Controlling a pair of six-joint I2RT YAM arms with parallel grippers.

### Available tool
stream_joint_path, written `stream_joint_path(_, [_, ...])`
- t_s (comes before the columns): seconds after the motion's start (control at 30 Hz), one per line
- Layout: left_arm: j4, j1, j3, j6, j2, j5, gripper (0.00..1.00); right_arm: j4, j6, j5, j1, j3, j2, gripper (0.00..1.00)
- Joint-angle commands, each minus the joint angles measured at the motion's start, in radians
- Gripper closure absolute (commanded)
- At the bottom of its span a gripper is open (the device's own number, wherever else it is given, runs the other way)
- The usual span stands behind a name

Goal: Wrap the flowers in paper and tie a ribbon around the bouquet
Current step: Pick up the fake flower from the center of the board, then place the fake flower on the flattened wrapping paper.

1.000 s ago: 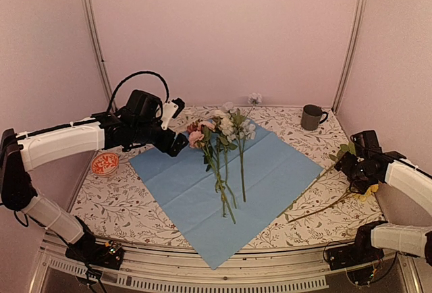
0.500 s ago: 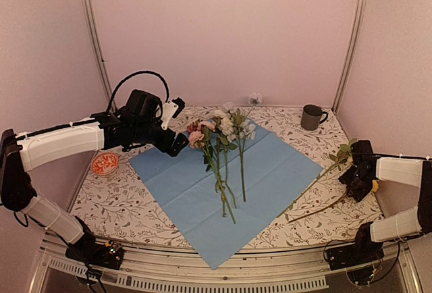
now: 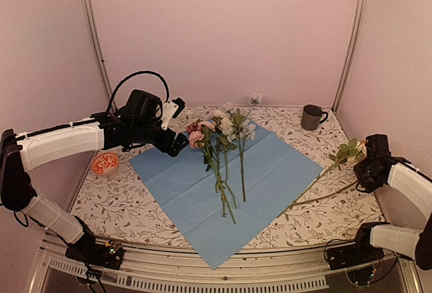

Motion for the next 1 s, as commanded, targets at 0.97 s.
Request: stream_joint_path(0.97, [0.187,0.019,-0.048,-0.164,-0.015,0.389,0.01,0.620,-0.461,-0.677,0.794,1.007,0.943,1.00])
